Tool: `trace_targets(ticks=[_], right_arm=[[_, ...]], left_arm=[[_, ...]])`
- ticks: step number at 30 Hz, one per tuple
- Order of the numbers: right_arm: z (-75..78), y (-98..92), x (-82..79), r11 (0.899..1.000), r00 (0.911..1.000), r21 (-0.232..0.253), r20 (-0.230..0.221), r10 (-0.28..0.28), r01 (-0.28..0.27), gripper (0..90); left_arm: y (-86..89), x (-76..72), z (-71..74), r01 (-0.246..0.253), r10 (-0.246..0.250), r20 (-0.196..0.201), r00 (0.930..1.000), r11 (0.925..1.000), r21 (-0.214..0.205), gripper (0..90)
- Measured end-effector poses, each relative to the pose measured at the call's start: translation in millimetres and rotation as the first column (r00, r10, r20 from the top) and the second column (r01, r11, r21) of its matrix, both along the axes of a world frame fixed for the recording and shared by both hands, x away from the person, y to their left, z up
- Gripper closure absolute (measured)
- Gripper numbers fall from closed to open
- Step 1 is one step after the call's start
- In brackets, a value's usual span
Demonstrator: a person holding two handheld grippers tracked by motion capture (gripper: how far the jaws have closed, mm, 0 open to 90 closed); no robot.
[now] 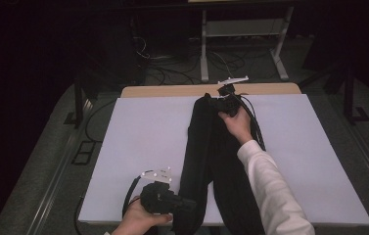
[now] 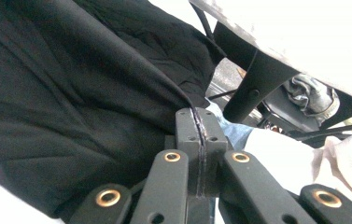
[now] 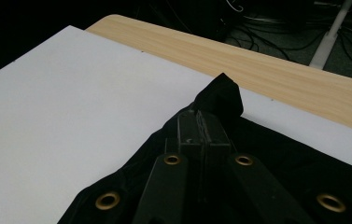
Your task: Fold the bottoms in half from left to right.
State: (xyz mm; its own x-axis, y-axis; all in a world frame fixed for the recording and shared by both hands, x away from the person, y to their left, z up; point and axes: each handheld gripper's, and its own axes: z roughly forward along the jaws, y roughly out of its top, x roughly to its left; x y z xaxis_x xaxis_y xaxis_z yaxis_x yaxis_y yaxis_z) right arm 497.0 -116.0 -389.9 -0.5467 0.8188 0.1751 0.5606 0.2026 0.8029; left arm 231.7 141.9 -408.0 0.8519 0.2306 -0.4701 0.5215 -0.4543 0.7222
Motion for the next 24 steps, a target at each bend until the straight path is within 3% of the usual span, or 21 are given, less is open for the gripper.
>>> trace_targets(ticks=[24], right_arm=[[-5.1, -34.4, 0.6, 1.0, 0.9997, -0.01, -0.019, -0.016, 0.016, 87.9]], left_arm=[[-41.4, 5.1, 0.1, 0.063, -0.063, -0.005, 0.998, 0.998, -0.003, 88.6]])
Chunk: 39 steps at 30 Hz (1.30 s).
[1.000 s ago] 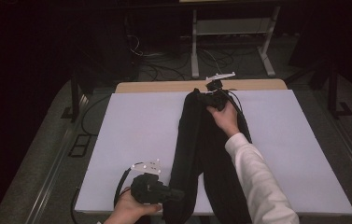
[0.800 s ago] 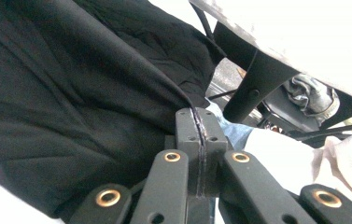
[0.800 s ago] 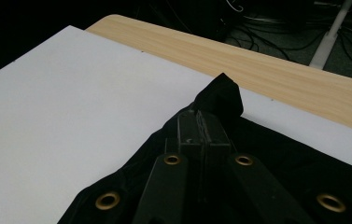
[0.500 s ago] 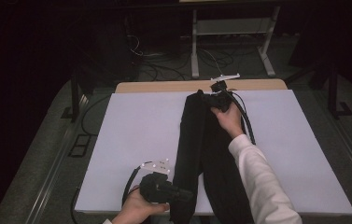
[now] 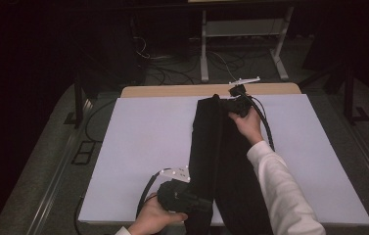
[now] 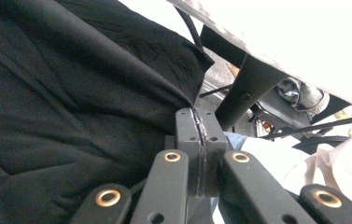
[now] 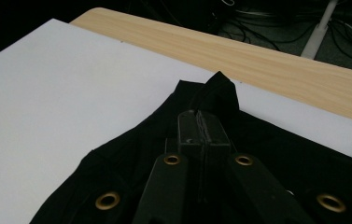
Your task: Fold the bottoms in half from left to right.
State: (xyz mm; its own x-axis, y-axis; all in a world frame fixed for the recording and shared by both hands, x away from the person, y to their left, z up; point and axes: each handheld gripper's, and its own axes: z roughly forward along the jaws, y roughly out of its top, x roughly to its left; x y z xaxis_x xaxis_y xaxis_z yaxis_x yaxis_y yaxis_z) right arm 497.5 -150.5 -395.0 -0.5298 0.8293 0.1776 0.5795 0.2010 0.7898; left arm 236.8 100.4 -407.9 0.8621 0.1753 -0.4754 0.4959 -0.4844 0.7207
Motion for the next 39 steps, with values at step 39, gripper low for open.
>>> trace_targets(ticks=[39], right_arm=[[-0.3, -47.9, 23.0, 0.999, 0.9986, -0.026, -0.025, 0.047, -0.048, 88.0]], left_arm=[[-82.4, 11.4, -4.7, 0.032, -0.032, 0.007, 0.9995, 0.9993, -0.017, 88.7]])
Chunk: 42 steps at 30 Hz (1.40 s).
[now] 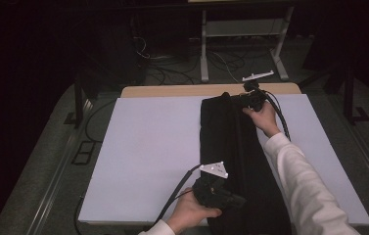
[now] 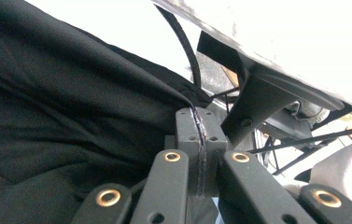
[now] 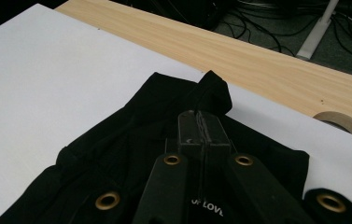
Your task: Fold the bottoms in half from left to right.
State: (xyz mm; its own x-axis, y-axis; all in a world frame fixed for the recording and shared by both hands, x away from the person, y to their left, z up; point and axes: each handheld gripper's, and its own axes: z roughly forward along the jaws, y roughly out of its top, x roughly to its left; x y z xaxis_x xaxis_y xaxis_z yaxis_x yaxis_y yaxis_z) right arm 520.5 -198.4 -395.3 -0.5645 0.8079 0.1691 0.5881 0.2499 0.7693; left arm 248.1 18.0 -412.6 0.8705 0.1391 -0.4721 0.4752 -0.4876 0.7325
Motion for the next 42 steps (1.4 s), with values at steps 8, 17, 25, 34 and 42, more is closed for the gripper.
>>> trace_targets(ticks=[8, 17, 25, 34, 42], right_arm=[[-5.9, -5.7, 3.0, 1.0, 1.0, 0.004, -0.007, 0.006, -0.006, 87.9], [-8.9, -10.6, 3.6, 1.0, 0.9999, -0.022, -0.01, 0.006, -0.006, 87.9], [-10.9, -16.4, 2.5, 0.999, 0.9999, -0.033, -0.013, -0.007, 0.006, 87.9], [-20.2, -29.3, 3.1, 0.999, 0.9992, -0.027, -0.028, -0.03, 0.029, 87.9], [-33.3, -38.0, 2.9, 0.999, 0.9988, -0.028, -0.033, -0.036, 0.035, 87.9]], left_arm=[[-13.3, 2.5, -3.5, -0.001, 0.001, -0.006, 1.0, 1.0, 0.002, 88.7], [-28.4, 3.2, -7.1, -0.002, 0.002, -0.001, 1.0, 0.9998, -0.021, 88.7], [-45.2, 3.9, -5.3, 0.017, -0.018, -0.003, 0.9998, 0.9998, -0.006, 88.7], [-59.8, 6.2, -6.9, 0.023, -0.023, -0.017, 0.9996, 0.9996, 0.014, 88.7], [-71.1, 6.2, -11.8, 0.023, -0.022, -0.03, 0.9993, 0.9993, 0.03, 88.7]])
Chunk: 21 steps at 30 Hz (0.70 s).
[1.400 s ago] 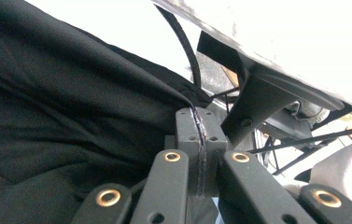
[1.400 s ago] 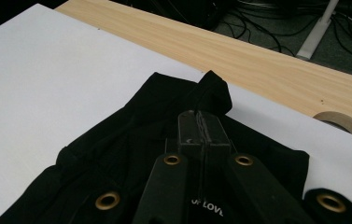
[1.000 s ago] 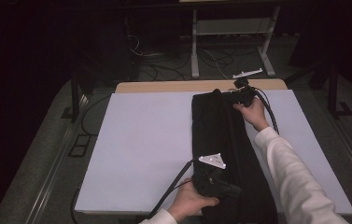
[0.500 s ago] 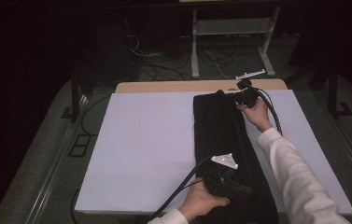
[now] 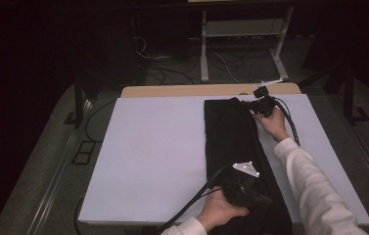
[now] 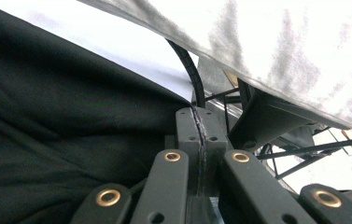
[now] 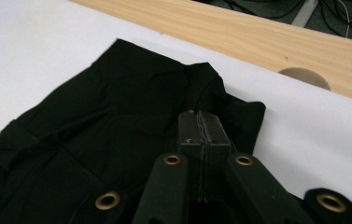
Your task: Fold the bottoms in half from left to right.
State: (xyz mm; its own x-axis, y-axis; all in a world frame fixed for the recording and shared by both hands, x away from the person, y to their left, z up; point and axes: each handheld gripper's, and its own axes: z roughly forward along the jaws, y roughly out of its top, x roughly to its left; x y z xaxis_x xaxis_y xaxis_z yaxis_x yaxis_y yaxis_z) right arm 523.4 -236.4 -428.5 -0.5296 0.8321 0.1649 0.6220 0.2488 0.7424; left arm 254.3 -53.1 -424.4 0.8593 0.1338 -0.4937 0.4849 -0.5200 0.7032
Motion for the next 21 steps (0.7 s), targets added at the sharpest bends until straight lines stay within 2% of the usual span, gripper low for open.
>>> trace_targets(ticks=[14, 21], right_arm=[[-3.5, -8.5, -2.0, 1.0, 0.9999, 0.007, 0.001, -0.014, 0.014, 87.9], [-4.2, -11.5, -2.7, 1.0, 0.9999, 0.002, 0.002, -0.017, 0.017, 87.9]], left_arm=[[-15.8, 1.7, -4.2, -0.007, 0.007, -0.033, 0.9994, 0.9999, 0.011, 88.7], [-31.7, 3.1, -6.9, -0.009, 0.011, -0.052, 0.9986, 0.9991, 0.043, 88.7]])
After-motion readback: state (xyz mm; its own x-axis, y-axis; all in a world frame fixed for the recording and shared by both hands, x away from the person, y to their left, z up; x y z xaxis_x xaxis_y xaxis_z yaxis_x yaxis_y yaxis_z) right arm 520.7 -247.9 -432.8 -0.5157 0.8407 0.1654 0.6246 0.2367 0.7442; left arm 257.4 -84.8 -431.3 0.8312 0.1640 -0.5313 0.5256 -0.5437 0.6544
